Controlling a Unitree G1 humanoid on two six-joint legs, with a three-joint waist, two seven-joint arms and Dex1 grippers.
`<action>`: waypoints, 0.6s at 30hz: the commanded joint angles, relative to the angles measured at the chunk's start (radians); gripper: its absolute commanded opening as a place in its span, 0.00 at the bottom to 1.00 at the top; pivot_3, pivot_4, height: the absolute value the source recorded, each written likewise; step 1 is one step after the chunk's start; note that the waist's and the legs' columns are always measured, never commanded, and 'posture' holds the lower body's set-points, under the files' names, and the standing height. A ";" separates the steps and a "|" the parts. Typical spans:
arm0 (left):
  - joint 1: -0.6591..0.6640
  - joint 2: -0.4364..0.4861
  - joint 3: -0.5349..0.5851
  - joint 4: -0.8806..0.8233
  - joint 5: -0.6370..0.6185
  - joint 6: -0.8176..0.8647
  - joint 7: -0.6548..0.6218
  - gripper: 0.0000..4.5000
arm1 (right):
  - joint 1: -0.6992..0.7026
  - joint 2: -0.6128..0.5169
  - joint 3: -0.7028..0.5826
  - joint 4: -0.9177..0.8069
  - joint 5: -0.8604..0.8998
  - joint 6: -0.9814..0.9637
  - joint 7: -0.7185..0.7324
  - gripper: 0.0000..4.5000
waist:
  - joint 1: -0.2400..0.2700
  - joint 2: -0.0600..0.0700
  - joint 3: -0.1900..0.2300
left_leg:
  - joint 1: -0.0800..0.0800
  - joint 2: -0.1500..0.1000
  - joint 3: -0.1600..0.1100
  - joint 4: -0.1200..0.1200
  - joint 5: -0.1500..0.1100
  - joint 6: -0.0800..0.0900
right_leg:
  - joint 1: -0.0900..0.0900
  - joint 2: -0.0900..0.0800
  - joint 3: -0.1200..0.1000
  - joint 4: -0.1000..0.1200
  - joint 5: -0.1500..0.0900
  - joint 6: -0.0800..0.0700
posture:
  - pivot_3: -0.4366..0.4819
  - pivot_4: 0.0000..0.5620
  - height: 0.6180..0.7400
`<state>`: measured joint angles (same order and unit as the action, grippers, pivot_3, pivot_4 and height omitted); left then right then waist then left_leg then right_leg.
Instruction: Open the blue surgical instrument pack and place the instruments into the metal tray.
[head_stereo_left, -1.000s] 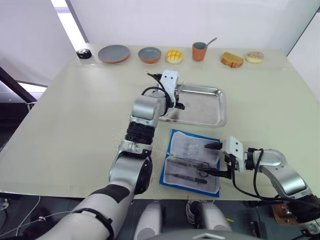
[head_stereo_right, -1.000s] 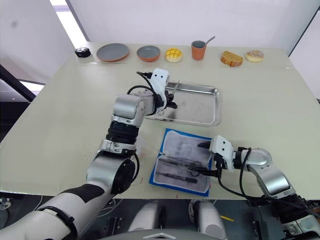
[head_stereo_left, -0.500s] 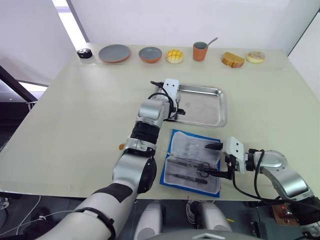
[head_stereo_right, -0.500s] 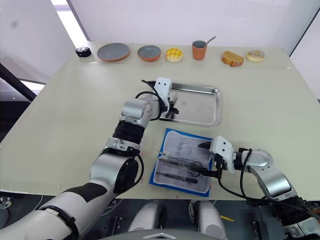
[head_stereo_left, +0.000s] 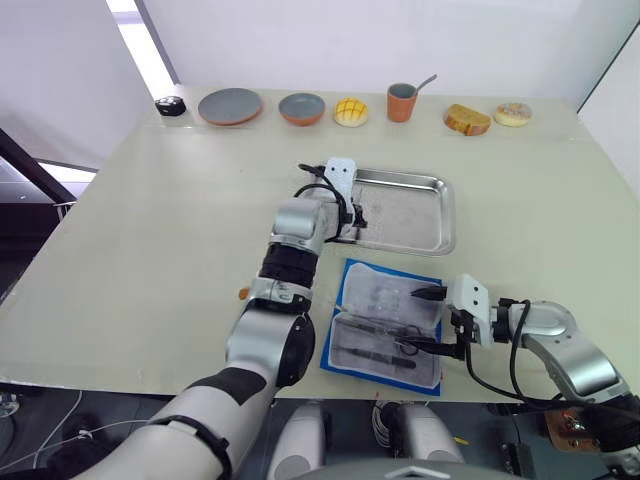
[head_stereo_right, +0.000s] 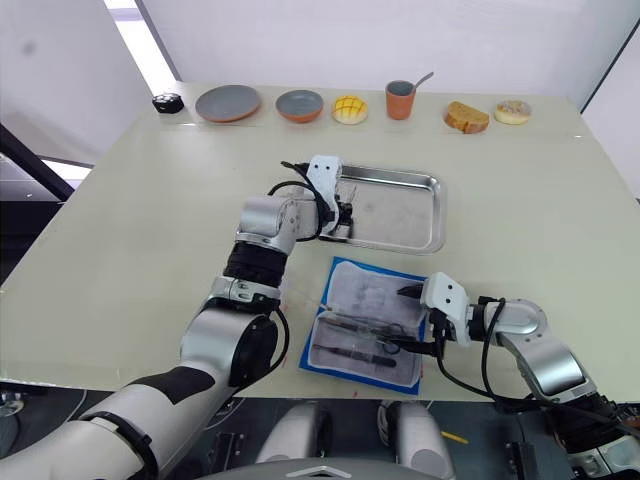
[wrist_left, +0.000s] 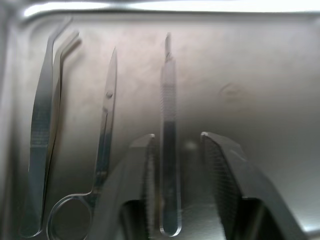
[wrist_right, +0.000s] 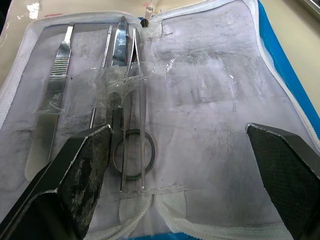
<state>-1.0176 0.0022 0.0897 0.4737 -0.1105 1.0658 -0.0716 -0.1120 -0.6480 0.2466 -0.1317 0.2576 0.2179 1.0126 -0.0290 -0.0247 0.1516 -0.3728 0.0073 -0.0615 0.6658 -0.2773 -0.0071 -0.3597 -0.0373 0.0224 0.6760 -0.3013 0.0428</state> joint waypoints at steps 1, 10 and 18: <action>0.005 0.015 0.008 -0.162 -0.070 0.052 -0.069 0.35 | 0.062 -0.033 0.059 0.103 -0.076 0.081 -0.003 1.00 | 0.000 0.000 0.000 | 0.000 0.000 0.000 0.000 0.000 0.000 | 0.000 0.000 0.000 0.000 0.000 0.000 | 0.48 0.27 1.00; 0.218 0.198 -0.126 -0.555 -0.287 -0.025 -0.500 0.35 | 0.051 -0.024 0.053 0.125 -0.069 0.044 0.015 1.00 | 0.000 0.002 0.000 | -0.001 0.002 0.000 -0.001 0.002 -0.004 | -0.001 0.000 0.000 0.000 0.000 0.000 | 0.48 0.27 1.00; 0.498 0.545 -0.153 -0.776 -0.412 -0.292 -0.979 0.35 | 0.065 -0.013 0.023 0.133 -0.043 -0.014 0.040 1.00 | 0.003 0.004 0.002 | 0.000 0.003 -0.001 -0.004 0.003 -0.005 | -0.001 0.000 0.002 -0.002 0.000 -0.001 | 0.48 0.27 1.00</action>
<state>-0.5420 0.5073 -0.0543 -0.2494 -0.5141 0.8750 -0.9578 -0.1025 -0.6449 0.2243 -0.0939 0.2715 0.1693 1.0475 -0.0261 -0.0208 0.1532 -0.3726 0.0101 -0.0626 0.6616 -0.2745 -0.0115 -0.3605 -0.0376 0.0251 0.6729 -0.3014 0.0415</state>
